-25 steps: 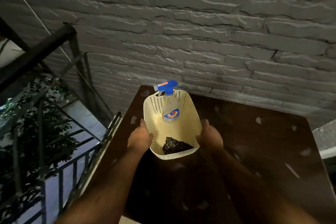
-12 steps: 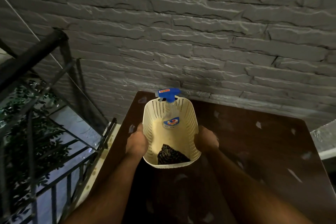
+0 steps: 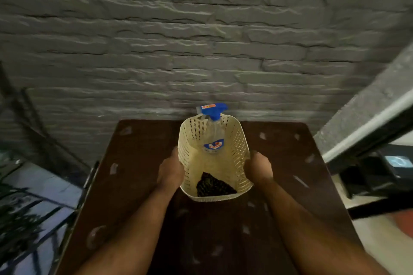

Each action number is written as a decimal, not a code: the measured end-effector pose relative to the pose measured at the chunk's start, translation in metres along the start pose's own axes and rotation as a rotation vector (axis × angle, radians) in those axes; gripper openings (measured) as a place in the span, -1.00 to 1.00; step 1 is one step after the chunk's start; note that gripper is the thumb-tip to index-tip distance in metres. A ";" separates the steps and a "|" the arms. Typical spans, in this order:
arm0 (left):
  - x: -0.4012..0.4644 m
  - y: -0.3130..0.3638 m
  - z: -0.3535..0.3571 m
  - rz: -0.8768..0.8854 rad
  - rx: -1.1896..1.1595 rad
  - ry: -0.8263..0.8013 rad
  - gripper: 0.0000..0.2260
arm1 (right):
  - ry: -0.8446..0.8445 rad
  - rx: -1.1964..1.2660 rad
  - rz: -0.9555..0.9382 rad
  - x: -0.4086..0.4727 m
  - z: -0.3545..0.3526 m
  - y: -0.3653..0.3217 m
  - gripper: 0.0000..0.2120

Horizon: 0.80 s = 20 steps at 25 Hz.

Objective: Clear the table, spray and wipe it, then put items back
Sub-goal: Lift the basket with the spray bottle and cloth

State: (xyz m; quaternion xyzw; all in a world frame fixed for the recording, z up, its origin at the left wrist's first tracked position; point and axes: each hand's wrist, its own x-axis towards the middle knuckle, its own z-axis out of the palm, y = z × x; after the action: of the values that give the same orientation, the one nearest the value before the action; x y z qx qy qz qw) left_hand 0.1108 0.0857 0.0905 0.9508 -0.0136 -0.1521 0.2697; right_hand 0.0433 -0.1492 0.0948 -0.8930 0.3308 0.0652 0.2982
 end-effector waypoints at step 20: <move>-0.100 0.196 0.207 0.153 -0.022 -0.186 -0.59 | 0.106 0.003 0.238 -0.016 -0.145 0.269 -0.71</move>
State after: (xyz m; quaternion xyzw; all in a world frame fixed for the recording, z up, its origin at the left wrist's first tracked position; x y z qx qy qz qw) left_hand -0.0349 -0.1764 0.0529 0.9257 -0.1094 -0.2186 0.2885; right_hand -0.1503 -0.3862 0.0867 -0.8492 0.4496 0.0524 0.2718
